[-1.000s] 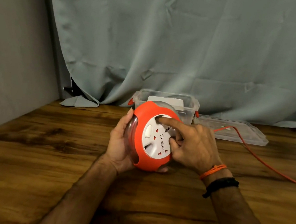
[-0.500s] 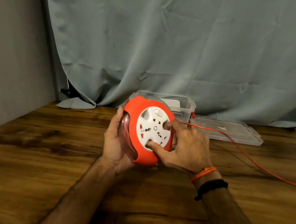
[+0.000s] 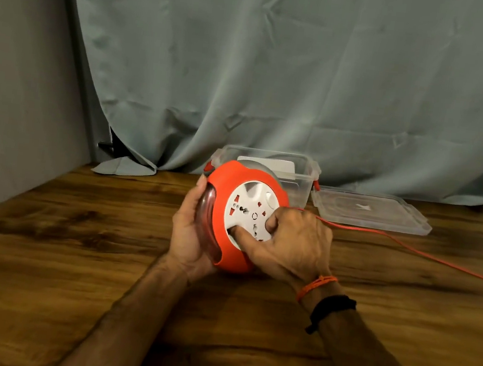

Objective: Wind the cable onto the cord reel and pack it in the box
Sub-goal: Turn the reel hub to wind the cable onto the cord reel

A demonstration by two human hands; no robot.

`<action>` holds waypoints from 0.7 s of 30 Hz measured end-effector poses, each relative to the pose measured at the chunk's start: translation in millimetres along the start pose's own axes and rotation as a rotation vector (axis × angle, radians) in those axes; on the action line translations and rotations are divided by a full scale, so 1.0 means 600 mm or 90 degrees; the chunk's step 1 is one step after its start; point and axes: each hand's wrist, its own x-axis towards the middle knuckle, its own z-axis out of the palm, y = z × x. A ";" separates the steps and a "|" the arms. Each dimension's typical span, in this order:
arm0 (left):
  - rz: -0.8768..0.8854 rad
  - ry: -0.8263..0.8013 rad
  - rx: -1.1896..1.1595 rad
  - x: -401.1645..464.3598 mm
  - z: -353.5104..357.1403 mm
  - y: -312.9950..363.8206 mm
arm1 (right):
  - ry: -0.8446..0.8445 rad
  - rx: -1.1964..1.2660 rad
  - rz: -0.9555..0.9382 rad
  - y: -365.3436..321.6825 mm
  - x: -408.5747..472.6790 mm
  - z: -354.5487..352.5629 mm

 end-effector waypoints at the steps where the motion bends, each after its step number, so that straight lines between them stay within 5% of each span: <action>1: 0.007 0.005 0.009 0.000 0.001 -0.001 | -0.012 0.004 0.013 -0.002 -0.001 -0.001; 7: 0.077 0.019 0.048 0.003 0.013 -0.016 | -0.070 0.282 0.173 -0.022 -0.003 0.002; 15: -0.003 -0.017 0.025 -0.003 0.006 -0.011 | 0.029 0.281 -0.032 0.008 0.017 -0.027; 21: -0.015 -0.031 -0.019 0.000 0.003 -0.010 | -0.049 0.092 -0.146 0.036 0.025 -0.041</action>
